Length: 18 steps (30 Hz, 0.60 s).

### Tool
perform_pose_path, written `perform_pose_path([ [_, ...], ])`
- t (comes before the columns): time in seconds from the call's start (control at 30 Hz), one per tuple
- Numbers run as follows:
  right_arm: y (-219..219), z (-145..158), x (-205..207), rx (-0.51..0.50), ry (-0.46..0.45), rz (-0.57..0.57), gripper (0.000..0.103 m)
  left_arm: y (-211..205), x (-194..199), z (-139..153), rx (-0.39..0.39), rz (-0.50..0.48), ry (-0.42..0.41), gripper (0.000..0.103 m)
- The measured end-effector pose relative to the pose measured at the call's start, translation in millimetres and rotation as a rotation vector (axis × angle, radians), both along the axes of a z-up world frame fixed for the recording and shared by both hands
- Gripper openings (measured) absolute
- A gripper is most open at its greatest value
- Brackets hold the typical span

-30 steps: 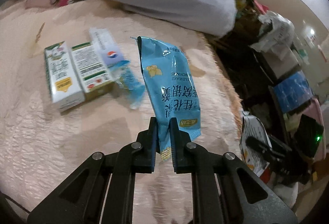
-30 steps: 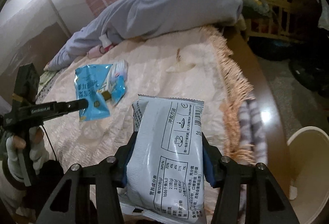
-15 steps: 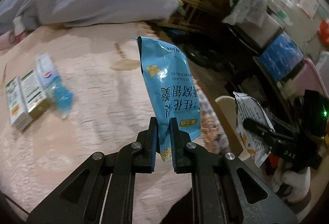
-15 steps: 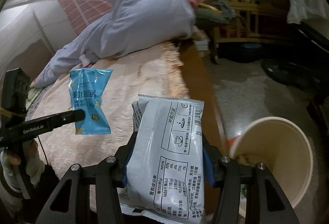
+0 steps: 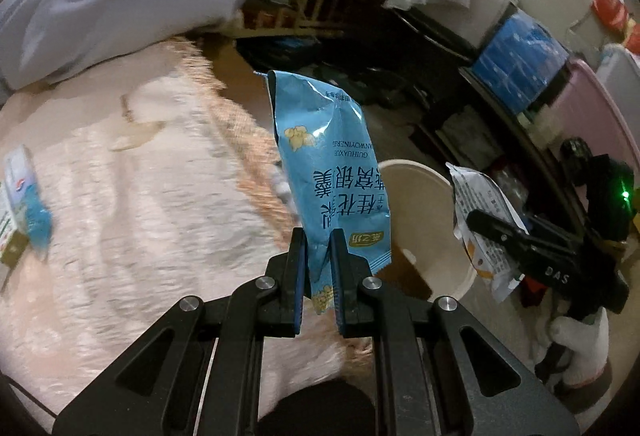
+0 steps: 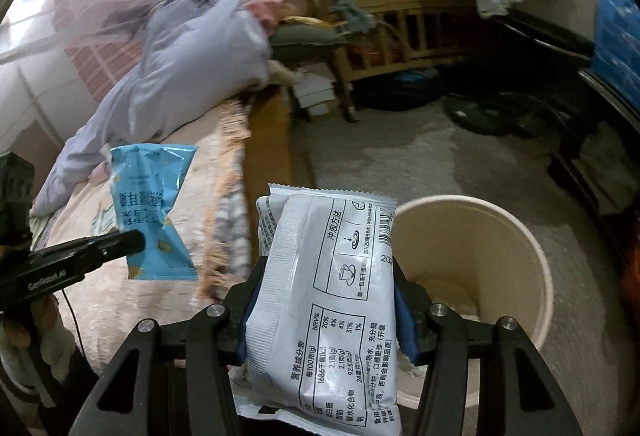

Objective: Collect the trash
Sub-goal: 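Carry the grey snack bag and blue snack bag with both tools over the white bucket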

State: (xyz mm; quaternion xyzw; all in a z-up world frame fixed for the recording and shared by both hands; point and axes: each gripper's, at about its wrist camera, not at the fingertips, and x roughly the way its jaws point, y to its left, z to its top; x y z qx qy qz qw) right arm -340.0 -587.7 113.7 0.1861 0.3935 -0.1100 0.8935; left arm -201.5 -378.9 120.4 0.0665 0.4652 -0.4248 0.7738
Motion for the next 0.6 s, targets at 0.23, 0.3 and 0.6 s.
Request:
perform_pose_path([
  [0.23,-37,-16,-21,0.016,0.034,-0.087,0.053,-41,-15,-7,0.013,-0.066,0.014,0.009],
  [0.3,-46,-22,-25,0.016,0.044,-0.110,0.053,-51,-18,-9,0.015,-0.079,0.019,0.009],
  [0.6,-71,-40,-37,0.053,0.068,-0.173,0.053,-84,-32,-19,0.032,-0.141,0.040,0.009],
])
